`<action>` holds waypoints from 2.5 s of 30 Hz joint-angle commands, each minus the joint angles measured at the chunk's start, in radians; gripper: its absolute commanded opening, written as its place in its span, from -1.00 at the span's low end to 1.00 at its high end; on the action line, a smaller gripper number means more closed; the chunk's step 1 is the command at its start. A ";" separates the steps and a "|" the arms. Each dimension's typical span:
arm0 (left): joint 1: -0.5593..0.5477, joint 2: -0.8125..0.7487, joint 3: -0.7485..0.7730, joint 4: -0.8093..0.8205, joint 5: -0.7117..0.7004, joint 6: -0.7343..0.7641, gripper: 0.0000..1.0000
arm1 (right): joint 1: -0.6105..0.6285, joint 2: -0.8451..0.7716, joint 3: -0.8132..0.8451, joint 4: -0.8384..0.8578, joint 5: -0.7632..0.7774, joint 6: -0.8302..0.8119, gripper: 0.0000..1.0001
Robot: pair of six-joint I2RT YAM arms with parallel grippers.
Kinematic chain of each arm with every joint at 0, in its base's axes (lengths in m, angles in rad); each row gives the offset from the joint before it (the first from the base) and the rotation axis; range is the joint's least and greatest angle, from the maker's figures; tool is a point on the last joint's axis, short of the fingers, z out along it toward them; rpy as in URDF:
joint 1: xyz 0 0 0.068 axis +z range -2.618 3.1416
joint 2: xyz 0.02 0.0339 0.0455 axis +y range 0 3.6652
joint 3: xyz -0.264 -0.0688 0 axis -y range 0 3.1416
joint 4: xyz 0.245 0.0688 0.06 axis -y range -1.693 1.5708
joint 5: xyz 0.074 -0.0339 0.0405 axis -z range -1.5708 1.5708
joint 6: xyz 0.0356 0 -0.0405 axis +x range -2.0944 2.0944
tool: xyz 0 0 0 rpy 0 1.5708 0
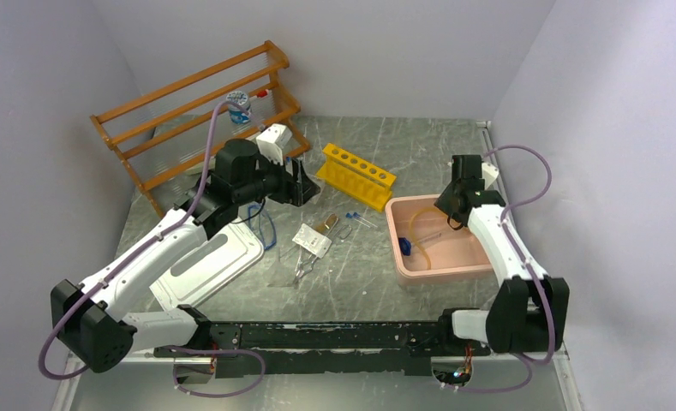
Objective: Organize the chemistry lab equipment
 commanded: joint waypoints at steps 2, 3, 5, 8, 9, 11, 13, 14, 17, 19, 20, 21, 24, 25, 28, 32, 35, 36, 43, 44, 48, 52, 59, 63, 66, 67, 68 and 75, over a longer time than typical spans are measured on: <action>-0.006 0.018 0.061 0.030 -0.012 0.015 0.56 | -0.036 0.125 0.068 0.101 -0.049 -0.099 -0.27; -0.006 0.020 0.061 0.029 -0.017 0.016 0.56 | -0.036 0.145 0.082 0.114 -0.056 -0.109 -0.26; -0.006 0.024 0.063 0.028 -0.021 0.018 0.56 | -0.036 0.182 0.113 0.137 -0.079 -0.130 -0.22; -0.006 0.030 0.067 0.024 -0.030 0.023 0.56 | -0.035 0.229 0.146 0.166 -0.130 -0.160 -0.16; -0.006 0.032 0.070 0.024 -0.031 0.023 0.56 | -0.036 0.240 0.154 0.176 -0.149 -0.169 -0.13; -0.006 0.037 0.073 0.023 -0.032 0.024 0.56 | -0.035 0.259 0.169 0.200 -0.188 -0.186 -0.07; -0.006 0.041 0.076 0.023 -0.031 0.025 0.56 | -0.035 0.278 0.187 0.202 -0.214 -0.192 -0.02; -0.005 0.042 0.076 0.023 -0.030 0.024 0.56 | -0.036 0.285 0.199 0.196 -0.220 -0.194 0.00; -0.006 0.044 0.075 0.023 -0.030 0.024 0.56 | -0.035 0.271 0.218 0.172 -0.207 -0.188 0.02; -0.005 0.040 0.072 0.023 -0.030 0.021 0.56 | -0.036 0.241 0.221 0.144 -0.182 -0.177 0.02; -0.005 0.039 0.070 0.023 -0.031 0.019 0.56 | -0.035 0.225 0.228 0.119 -0.166 -0.170 0.01; -0.005 0.038 0.067 0.023 -0.032 0.017 0.55 | -0.036 0.210 0.240 0.084 -0.149 -0.168 -0.01; -0.005 0.032 0.058 0.019 -0.045 0.006 0.54 | -0.016 0.154 0.283 -0.015 -0.091 -0.158 -0.09; -0.005 0.032 0.055 0.015 -0.053 0.002 0.54 | 0.000 0.131 0.295 -0.038 -0.072 -0.161 -0.13; -0.005 0.026 0.045 -0.001 -0.100 -0.018 0.53 | 0.089 0.064 0.345 -0.080 -0.050 -0.201 -0.27; -0.004 0.014 0.029 -0.057 -0.203 -0.074 0.51 | 0.266 0.042 0.427 -0.098 -0.040 -0.260 -0.30; 0.006 0.002 0.019 -0.119 -0.324 -0.124 0.55 | 0.415 0.070 0.464 -0.090 -0.044 -0.288 -0.24; 0.009 -0.006 0.017 -0.148 -0.378 -0.146 0.56 | 0.468 0.084 0.466 -0.082 -0.040 -0.299 -0.19; 0.019 -0.119 -0.040 -0.213 -0.593 -0.214 0.57 | 0.732 0.250 0.437 -0.071 -0.016 -0.395 -0.30; 0.020 -0.132 -0.048 -0.209 -0.600 -0.219 0.57 | 0.745 0.274 0.425 -0.070 -0.006 -0.403 -0.33; 0.021 -0.149 -0.064 -0.204 -0.601 -0.216 0.59 | 0.754 0.380 0.388 -0.068 0.045 -0.415 -0.26; 0.021 -0.131 -0.053 -0.208 -0.600 -0.213 0.59 | 0.754 0.478 0.383 -0.069 0.114 -0.454 -0.13; 0.024 -0.085 -0.046 -0.144 -0.555 -0.183 0.49 | 0.746 0.624 0.434 -0.071 0.177 -0.579 -0.34; 0.026 -0.070 -0.044 -0.133 -0.543 -0.170 0.49 | 0.722 0.662 0.452 -0.072 0.159 -0.618 -0.29; 0.029 -0.053 -0.032 -0.146 -0.544 -0.167 0.50 | 0.708 0.683 0.456 -0.076 0.132 -0.675 -0.24; 0.030 -0.049 -0.028 -0.150 -0.544 -0.167 0.50 | 0.702 0.688 0.456 -0.077 0.125 -0.685 -0.24; 0.031 -0.046 -0.026 -0.152 -0.544 -0.166 0.50 | 0.697 0.693 0.453 -0.078 0.120 -0.696 -0.23; 0.033 -0.053 -0.034 -0.139 -0.532 -0.169 0.50 | 0.667 0.698 0.429 -0.082 0.030 -0.750 -0.44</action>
